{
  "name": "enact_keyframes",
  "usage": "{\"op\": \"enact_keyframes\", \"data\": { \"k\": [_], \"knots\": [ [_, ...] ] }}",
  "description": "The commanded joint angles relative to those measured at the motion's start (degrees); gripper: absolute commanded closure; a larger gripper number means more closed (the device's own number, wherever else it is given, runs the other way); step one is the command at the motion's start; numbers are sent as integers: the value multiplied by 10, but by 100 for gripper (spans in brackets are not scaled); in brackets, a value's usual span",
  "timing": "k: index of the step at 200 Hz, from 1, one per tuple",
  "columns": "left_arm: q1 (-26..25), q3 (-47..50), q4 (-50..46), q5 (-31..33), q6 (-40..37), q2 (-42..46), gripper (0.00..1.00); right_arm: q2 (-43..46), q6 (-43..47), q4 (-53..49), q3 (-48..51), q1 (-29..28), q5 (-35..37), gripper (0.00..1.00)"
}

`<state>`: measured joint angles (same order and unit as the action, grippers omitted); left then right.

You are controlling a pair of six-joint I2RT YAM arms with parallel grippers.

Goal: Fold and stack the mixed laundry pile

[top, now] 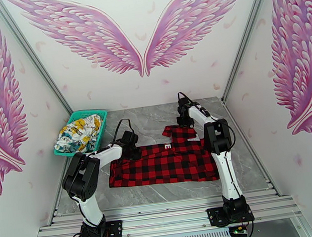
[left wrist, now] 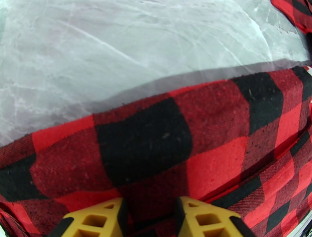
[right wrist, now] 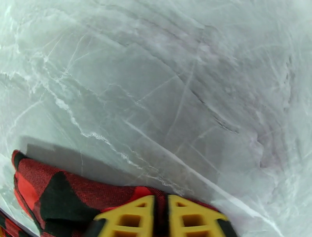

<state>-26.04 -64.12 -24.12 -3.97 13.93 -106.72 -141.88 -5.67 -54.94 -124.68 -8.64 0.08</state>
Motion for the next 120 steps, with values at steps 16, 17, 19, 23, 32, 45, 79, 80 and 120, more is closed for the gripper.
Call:
{"op": "enact_keyframes", "data": {
  "k": [16,17,19,23,32,45,79,80,120],
  "knots": [
    [-2,11,4,-4,7,5,61,26,5,-18,-51,3,11,100],
    [-2,11,4,-4,7,5,61,28,4,-17,-51,2,10,100],
    [-3,11,5,-4,6,5,61,32,5,-15,-51,2,9,100],
    [-2,13,5,-4,7,5,61,42,4,-13,-51,2,7,100],
    [-2,16,8,-4,8,5,61,64,4,-8,-47,2,3,100],
    [-2,21,14,-6,11,4,62,101,4,6,-31,1,-6,100],
    [-2,28,29,-15,19,1,61,237,-7,69,98,0,-28,100],
    [-2,28,30,-15,19,1,61,241,-8,71,103,1,-29,100],
    [-2,32,45,-26,29,3,62,425,-34,159,316,-23,-53,100]
  ]
}}
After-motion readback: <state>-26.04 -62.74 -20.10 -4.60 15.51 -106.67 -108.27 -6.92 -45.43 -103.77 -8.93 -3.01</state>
